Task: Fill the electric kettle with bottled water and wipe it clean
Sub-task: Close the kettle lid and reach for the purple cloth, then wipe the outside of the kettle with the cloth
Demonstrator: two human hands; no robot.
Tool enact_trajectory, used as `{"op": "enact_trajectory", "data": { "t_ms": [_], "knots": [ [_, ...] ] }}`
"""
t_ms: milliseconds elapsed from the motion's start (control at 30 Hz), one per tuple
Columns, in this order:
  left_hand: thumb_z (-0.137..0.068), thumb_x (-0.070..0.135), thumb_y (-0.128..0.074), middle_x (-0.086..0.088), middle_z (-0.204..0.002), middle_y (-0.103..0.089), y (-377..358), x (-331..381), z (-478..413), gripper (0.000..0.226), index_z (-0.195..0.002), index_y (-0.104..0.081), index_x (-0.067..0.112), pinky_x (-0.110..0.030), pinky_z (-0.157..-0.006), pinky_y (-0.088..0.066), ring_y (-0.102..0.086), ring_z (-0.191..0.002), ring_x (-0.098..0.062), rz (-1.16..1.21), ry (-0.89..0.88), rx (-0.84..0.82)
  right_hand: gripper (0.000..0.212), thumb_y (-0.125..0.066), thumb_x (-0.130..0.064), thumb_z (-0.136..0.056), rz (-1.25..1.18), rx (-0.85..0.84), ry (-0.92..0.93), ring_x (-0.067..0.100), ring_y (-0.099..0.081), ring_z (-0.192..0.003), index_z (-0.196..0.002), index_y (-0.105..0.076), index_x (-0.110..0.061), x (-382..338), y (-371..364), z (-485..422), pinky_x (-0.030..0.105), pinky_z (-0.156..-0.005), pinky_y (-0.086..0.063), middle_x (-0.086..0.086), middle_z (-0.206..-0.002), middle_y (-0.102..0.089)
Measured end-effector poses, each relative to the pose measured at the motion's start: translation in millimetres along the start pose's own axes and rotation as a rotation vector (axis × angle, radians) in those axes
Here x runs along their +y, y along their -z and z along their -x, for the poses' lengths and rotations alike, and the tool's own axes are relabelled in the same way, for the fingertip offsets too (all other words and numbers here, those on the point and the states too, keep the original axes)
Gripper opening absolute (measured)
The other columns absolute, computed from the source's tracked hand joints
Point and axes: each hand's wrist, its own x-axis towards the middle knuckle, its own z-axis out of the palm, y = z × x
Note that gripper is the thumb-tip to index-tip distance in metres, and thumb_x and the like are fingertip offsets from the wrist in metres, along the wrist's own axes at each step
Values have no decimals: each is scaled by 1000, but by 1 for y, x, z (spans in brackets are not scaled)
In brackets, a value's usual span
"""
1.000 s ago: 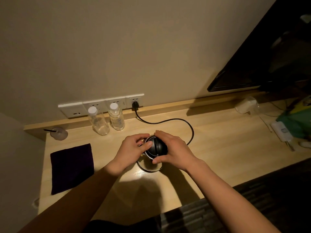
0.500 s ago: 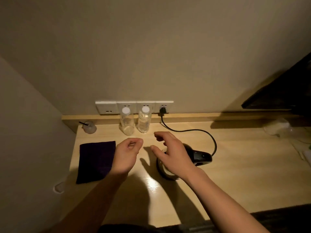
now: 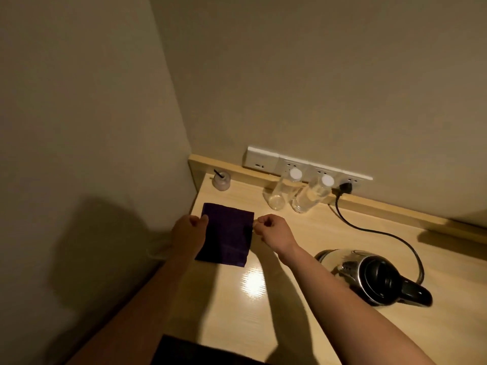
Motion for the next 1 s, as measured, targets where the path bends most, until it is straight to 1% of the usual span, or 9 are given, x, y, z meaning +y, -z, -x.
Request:
{"op": "enact_trajectory", "data": {
  "t_ms": [133,200,233,333,433,600,767,900,1000],
  "knots": [
    [-102,35,-64,-24,-126,-66,-6,-16,-24,49,-131,-59,-4,-44,-92,-50,-63,-118,-41,-33,131,-77,25,-62,-6,-94,-32,12,-167,23,-45,-64,-70,-61,-1,12,-20,-21,39,-66,-39,10,-67,-49],
    [-100,36,-66,-27,-140,-59,-13,-21,-34,61,-140,-52,-7,-47,-101,-47,-58,-128,-43,-81,139,-120,28,-65,-8,-93,-66,51,-242,26,-51,-67,-78,-67,16,21,-28,-31,39,-64,-43,14,-69,-53],
    [-98,36,-69,-27,-140,-59,-17,-24,-39,63,-139,-52,-8,-48,-102,-47,-59,-127,-44,-101,134,-132,32,-69,-11,-93,-79,73,-265,27,-54,-68,-83,-66,19,23,-32,-36,39,-65,-46,15,-71,-57],
    [-93,35,-76,-26,-132,-65,-29,-28,-51,61,-132,-57,-7,-51,-99,-54,-64,-120,-43,-148,124,-143,34,-79,-24,-90,-50,125,-287,28,-60,-68,-76,-70,6,27,-41,-48,39,-67,-50,15,-73,-64],
    [-92,34,-77,-23,-123,-70,-36,-32,-60,53,-126,-63,-4,-51,-96,-57,-68,-113,-41,-252,106,-145,36,-84,-26,-87,-13,147,-286,31,-68,-76,-84,-74,9,27,-49,-56,46,-80,-58,16,-80,-73],
    [-92,32,-77,-21,-120,-71,-45,-39,-68,49,-124,-62,-2,-44,-89,-59,-70,-110,-39,-303,108,-125,20,-80,-19,-89,2,164,-283,33,-70,-90,-82,-67,-6,27,-62,-55,48,-89,-57,15,-92,-74],
    [-95,30,-72,-19,-107,-73,-48,-42,-72,35,-112,-65,0,-41,-75,-57,-72,-99,-37,-343,58,-161,14,-70,-14,-92,10,164,-204,37,-70,-95,-93,-65,-1,23,-67,-46,49,-90,-58,20,-100,-74],
    [-97,26,-67,-19,-88,-65,-41,-46,-72,25,-86,-57,6,-46,-73,-56,-67,-82,-34,-266,-33,-236,18,-68,-11,-94,-153,66,-126,33,-64,-85,-84,-53,-10,22,-53,-31,53,-84,-56,17,-88,-66],
    [-98,21,-66,-17,-96,-66,-28,-38,-60,19,-81,-59,16,-57,-89,-57,-68,-92,-35,37,-15,-357,10,-64,-10,-98,-399,-98,-116,33,-66,-88,-93,-56,-12,16,-37,-13,52,-82,-57,16,-92,-67]
  ]
}}
